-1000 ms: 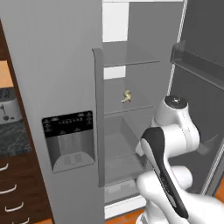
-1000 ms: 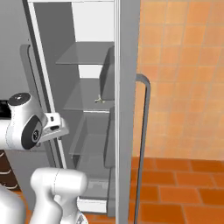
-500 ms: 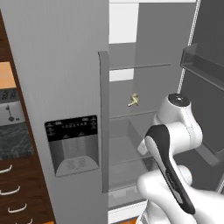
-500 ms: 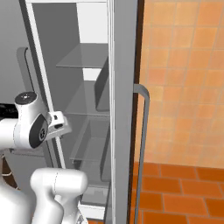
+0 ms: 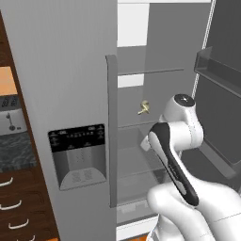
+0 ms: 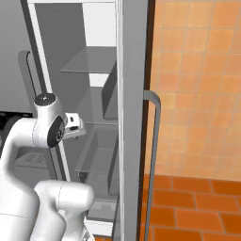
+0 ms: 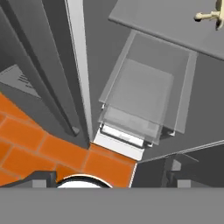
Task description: Place one mushroom and one fish in each tupperware on the nearby counter, to pack two identical lunches.
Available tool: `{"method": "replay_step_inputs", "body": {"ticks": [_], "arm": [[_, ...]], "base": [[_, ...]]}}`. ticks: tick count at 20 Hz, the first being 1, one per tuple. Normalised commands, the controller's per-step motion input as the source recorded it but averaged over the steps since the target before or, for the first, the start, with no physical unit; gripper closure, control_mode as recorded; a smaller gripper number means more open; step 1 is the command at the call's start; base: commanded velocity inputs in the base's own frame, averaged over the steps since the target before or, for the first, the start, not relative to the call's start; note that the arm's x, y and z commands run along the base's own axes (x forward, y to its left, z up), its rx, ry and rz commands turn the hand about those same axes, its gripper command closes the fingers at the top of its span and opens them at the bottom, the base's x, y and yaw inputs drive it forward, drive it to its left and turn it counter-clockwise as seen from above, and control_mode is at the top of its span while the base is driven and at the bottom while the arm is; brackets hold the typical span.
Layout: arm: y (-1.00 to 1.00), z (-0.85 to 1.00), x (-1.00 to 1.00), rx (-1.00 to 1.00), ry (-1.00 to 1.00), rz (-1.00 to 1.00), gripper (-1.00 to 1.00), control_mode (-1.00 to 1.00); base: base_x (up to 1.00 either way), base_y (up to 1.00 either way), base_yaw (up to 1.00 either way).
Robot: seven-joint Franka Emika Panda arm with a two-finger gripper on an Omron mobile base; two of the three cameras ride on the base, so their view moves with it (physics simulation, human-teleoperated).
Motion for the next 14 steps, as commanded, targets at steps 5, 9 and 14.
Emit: {"method": "replay_step_inputs", "body": {"ticks": [5,9,14], "arm": [[0.00,0.00,0.67,0.00,0.00,-0.22,-1.00,-1.00],[-0.05,0.00,0.62,0.00,0.00,-0.23,-1.00,-1.00],[-0.30,0.00,0.69,0.03,0.00,-0.22,-1.00,-1.00]], "base": [[0.00,0.00,0.00],[0.00,0.00,0.00],[0.00,0.00,0.00]]}}
